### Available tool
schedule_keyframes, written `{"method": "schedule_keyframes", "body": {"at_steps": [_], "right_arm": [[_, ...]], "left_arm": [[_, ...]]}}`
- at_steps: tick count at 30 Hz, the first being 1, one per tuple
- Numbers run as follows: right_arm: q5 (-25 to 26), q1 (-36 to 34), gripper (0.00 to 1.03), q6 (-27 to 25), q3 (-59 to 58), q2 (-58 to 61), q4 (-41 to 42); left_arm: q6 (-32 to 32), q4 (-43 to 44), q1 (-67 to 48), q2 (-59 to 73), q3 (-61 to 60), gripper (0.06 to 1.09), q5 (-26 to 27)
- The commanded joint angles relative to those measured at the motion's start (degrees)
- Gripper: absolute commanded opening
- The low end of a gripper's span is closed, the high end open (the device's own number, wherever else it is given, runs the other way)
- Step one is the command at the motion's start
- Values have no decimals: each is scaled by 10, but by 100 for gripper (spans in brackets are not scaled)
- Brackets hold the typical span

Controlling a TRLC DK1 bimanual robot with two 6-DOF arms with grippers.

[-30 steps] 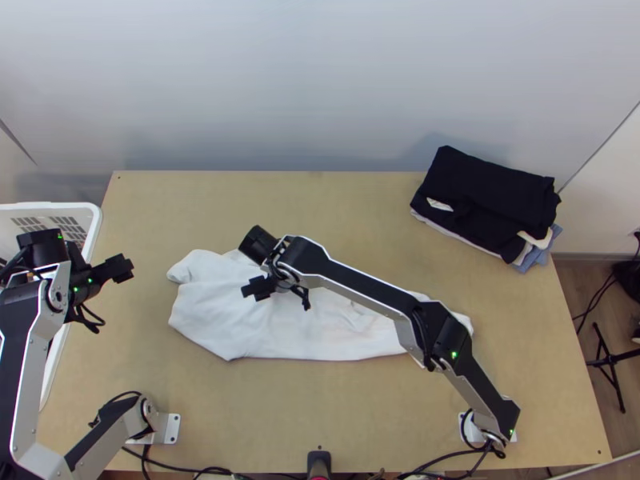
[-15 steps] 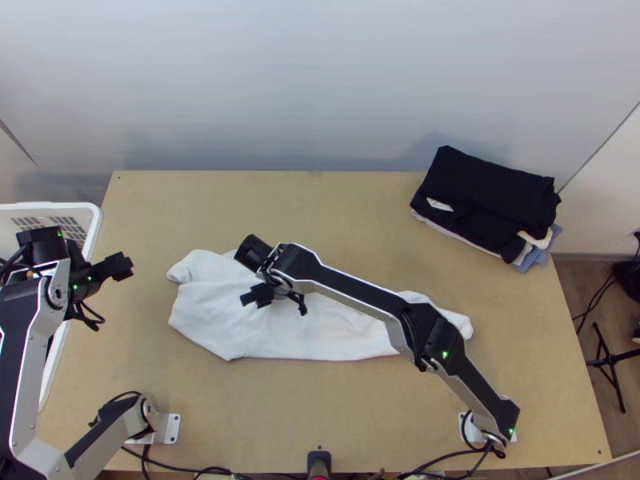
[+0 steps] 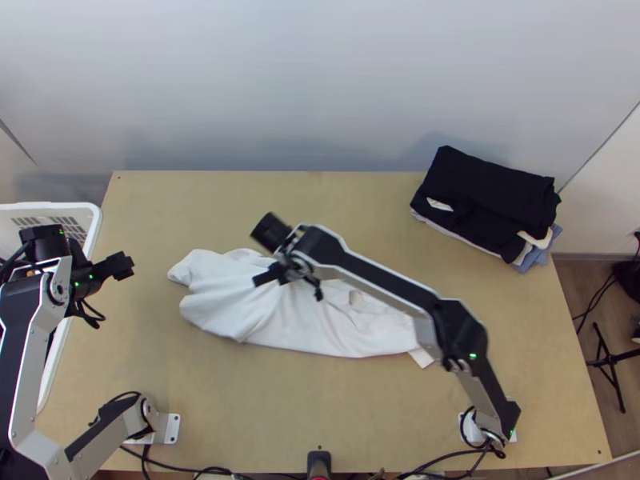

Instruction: Fold the t-shirt

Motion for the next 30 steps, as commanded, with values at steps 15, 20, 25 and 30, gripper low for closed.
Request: {"method": "schedule_keyframes", "body": {"at_steps": [15, 20, 25, 30], "right_arm": [[3, -153, 3, 0, -256, -291, 1], [3, -179, 3, 0, -296, -339, 1], [3, -194, 3, 0, -328, -379, 2], [3, -207, 3, 0, -349, -408, 2]], "left_arm": [[-5, 2, -114, 23, 5, 105, 1], [-14, 13, -138, 46, 5, 105, 1], [-25, 13, -145, 79, 7, 105, 59], [-33, 21, -146, 150, 18, 105, 63]]}}
